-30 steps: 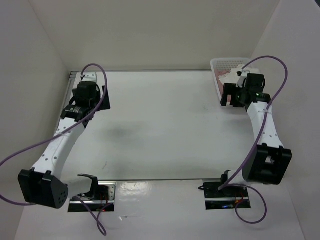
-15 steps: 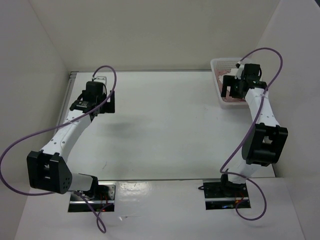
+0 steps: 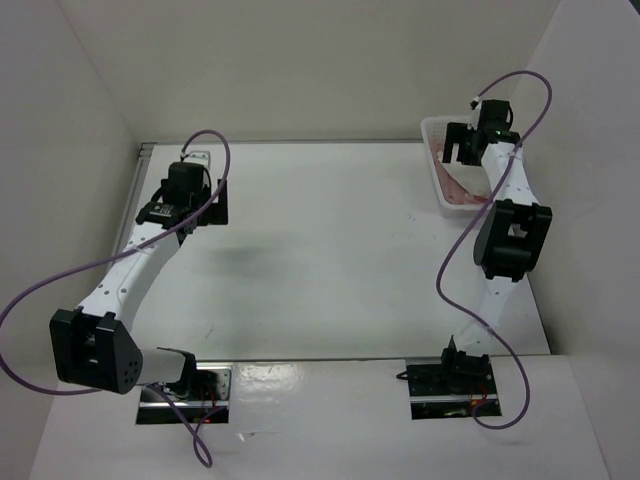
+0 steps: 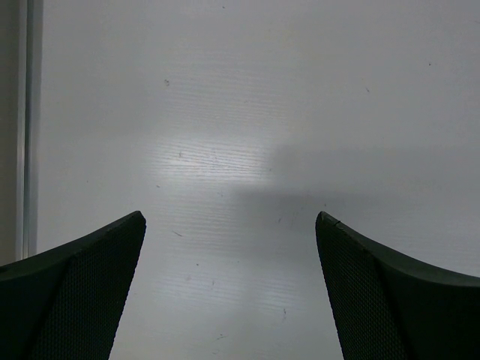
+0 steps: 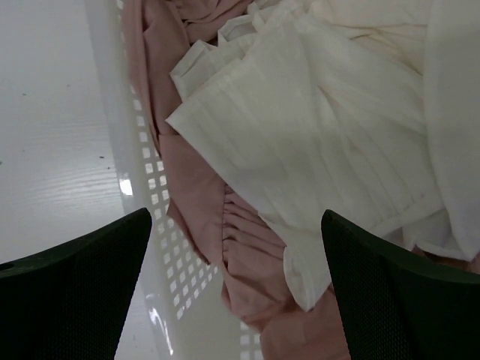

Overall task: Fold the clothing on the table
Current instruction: Grab the skirt from the pile

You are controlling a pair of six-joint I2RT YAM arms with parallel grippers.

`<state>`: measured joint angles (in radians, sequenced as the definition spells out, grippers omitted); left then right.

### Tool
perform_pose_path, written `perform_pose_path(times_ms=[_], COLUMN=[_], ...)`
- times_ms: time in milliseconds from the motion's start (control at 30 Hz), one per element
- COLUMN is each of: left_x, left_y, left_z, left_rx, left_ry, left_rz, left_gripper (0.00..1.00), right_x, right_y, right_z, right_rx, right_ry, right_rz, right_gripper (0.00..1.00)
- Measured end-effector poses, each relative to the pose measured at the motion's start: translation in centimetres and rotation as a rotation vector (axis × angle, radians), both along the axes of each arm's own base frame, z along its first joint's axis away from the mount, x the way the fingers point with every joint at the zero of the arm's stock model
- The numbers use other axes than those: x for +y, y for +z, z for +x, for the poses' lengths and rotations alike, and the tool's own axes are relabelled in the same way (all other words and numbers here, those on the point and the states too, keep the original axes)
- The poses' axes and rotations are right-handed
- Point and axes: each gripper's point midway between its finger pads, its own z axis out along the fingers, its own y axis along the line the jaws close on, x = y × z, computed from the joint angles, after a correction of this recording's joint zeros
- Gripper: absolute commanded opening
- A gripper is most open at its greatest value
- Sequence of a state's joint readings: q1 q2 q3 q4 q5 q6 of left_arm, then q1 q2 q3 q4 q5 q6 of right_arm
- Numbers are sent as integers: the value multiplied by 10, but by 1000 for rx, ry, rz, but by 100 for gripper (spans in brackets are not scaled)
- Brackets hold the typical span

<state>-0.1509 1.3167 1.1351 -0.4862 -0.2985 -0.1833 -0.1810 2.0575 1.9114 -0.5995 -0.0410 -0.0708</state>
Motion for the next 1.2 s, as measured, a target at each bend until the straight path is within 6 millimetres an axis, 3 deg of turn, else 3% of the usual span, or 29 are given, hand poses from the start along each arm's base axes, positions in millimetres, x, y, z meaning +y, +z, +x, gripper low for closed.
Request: perform_pose_path(times_ms=[100, 200, 367, 500, 600, 733, 1067, 1133, 1200], left_x=[1, 1, 2, 2, 2, 2, 1, 1, 0], left_y=[0, 2, 6, 12, 14, 14, 12, 12, 13], left_z=[0, -1, -2, -4, -5, -5, -8, -9, -10], left_rx=[-1, -5, -17, -33, -39, -40, -36, -36, -37], left_ry=[3, 6, 8, 8, 8, 8, 1, -3, -8], left_rz=[3, 4, 4, 2, 0, 0, -4, -8, -12], left_gripper=[100, 100, 100, 100, 100, 100, 100, 100, 100], right_x=[-5, -12, -28, -49, -64, -74, -64, -62, -58], right_y=[-28, -42, -42, -27, -23, -36, -66, -70, -76], right_z=[11, 21, 34, 44, 43, 36, 25, 23, 20], right_rx=[50, 71, 65, 28, 23, 63, 147, 161, 179], right_ry=[-8, -25, -62, -98, -125, -142, -104, -96, -83], right_rz=[3, -6, -31, -46, -51, -42, -3, -3, -4], right_gripper=[98, 98, 98, 88, 73, 72, 72, 69, 58])
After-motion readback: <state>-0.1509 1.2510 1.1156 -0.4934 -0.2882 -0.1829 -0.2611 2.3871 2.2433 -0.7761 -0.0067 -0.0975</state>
